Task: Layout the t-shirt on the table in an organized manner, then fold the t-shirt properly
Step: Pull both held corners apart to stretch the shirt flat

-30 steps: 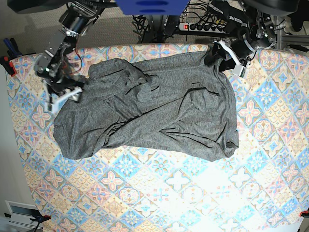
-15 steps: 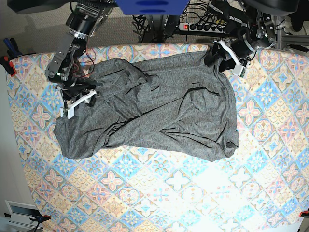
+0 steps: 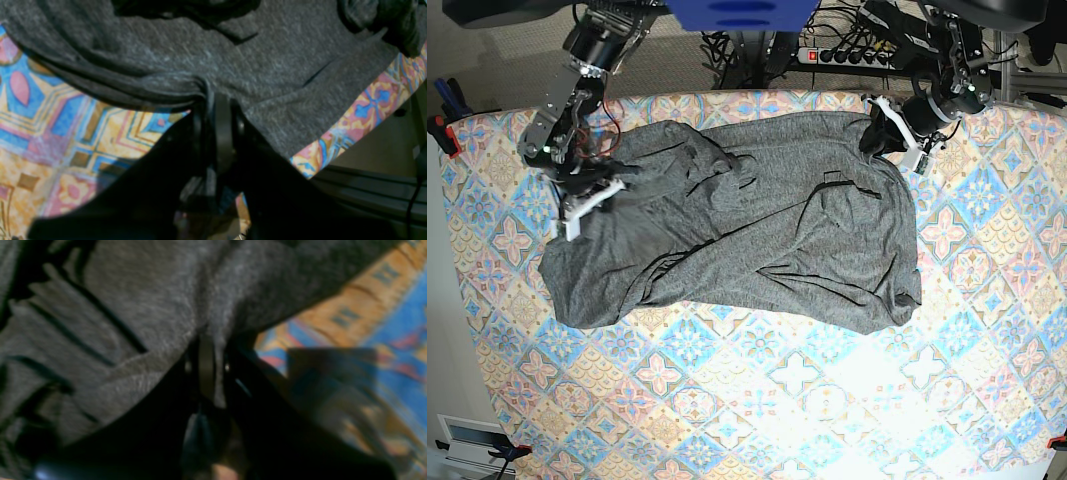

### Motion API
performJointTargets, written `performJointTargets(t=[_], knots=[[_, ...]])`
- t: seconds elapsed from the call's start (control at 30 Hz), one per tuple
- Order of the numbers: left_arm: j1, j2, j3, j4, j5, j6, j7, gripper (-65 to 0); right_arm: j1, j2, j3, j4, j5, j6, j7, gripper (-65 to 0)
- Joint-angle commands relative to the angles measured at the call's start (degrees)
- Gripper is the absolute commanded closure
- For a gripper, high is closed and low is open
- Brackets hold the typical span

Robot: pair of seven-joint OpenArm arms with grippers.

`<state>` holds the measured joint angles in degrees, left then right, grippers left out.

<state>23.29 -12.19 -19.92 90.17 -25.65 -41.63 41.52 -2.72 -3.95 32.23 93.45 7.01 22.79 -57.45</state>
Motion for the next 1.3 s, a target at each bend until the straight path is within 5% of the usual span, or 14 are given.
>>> performJointTargets(t=[0.0, 0.23, 0.77, 1.27], knots=[[0.8, 0.0, 0.0, -0.4, 4.9, 1.6, 4.9, -4.0, 0.2, 0.8, 1.3, 2.2, -1.8, -0.5, -0.4, 0.0], [2.8, -0.3, -0.1, 5.1, 4.9, 1.6, 5.3, -4.0, 0.2, 0.8, 6.2, 7.8, -4.5, -0.5, -0.4, 0.0], [6.8, 0.1, -10.0, 23.0, 4.8, 1.6, 16.2, -4.0, -2.9, 0.8, 8.7, 10.2, -4.5, -0.5, -0.4, 0.0], [6.6, 1.3, -18.8, 23.8, 4.9, 1.6, 19.9, -4.0, -2.9, 0.8, 10.2, 15.4, -4.5, -0.5, -0.9, 0.0]])
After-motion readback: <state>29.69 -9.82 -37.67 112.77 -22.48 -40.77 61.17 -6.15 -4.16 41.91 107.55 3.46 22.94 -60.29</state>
